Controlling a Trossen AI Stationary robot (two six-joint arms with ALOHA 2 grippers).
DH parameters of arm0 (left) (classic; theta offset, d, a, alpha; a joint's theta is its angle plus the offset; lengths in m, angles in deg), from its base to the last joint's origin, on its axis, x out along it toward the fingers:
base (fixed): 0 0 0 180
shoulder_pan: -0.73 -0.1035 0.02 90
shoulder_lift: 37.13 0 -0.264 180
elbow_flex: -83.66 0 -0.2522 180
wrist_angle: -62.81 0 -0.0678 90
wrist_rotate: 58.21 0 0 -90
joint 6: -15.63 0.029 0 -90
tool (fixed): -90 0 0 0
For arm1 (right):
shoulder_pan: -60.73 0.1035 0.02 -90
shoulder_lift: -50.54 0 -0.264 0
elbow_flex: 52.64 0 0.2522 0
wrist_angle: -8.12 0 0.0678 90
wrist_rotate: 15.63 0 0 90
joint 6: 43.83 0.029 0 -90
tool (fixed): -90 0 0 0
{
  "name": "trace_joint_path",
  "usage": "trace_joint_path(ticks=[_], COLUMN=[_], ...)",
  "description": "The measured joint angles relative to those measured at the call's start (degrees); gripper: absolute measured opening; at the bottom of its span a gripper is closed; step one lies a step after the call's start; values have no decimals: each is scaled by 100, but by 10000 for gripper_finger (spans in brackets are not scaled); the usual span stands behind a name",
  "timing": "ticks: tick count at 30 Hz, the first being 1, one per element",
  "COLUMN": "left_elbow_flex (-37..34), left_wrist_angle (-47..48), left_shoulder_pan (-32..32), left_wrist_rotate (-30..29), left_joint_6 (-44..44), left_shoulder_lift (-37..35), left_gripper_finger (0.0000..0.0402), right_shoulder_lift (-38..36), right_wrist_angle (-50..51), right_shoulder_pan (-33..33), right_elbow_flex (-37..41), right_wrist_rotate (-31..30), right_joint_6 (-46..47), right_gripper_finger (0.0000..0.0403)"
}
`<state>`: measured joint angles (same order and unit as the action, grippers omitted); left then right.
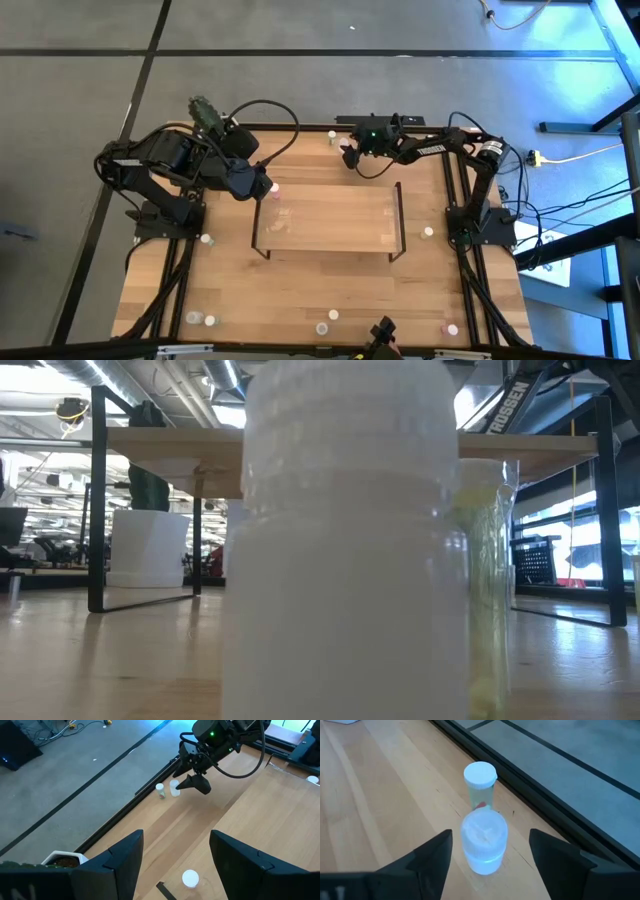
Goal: Pick and place medicine bottles onto shelf by color
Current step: Put the top white pill bottle on the shelf
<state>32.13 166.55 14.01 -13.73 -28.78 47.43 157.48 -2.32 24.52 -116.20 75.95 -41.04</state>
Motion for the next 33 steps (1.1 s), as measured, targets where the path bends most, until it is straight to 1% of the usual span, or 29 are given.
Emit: trace_joint_path(ticks=[6, 10, 14, 20, 23, 33], left_elbow_flex=[0, 0, 0, 0, 0, 0], left_wrist_angle=[0, 0, 0, 0, 0, 0], left_shoulder_pan=[2, 0, 0, 0, 0, 0], left_wrist_rotate=[0, 0, 0, 0, 0, 0], left_joint_6=[0, 0, 0, -1, 0, -1], left_shoulder_lift=[0, 0, 0, -1, 0, 0], left_gripper_finger=[222, 222, 222, 222, 222, 222], right_shoulder_lift=[0, 0, 0, 0, 0, 79], right_wrist_angle=[0, -11, -12, 17, 20, -12], right_shoulder_pan=[0, 0, 0, 0, 2, 2], right_elbow_flex=[0, 0, 0, 0, 0, -14], right_wrist_rotate=[2, 0, 0, -13, -125, -301], right_joint_6=[-4, -7, -11, -18, -20, 78], right_gripper_finger=[243, 244, 264, 317, 335, 342])
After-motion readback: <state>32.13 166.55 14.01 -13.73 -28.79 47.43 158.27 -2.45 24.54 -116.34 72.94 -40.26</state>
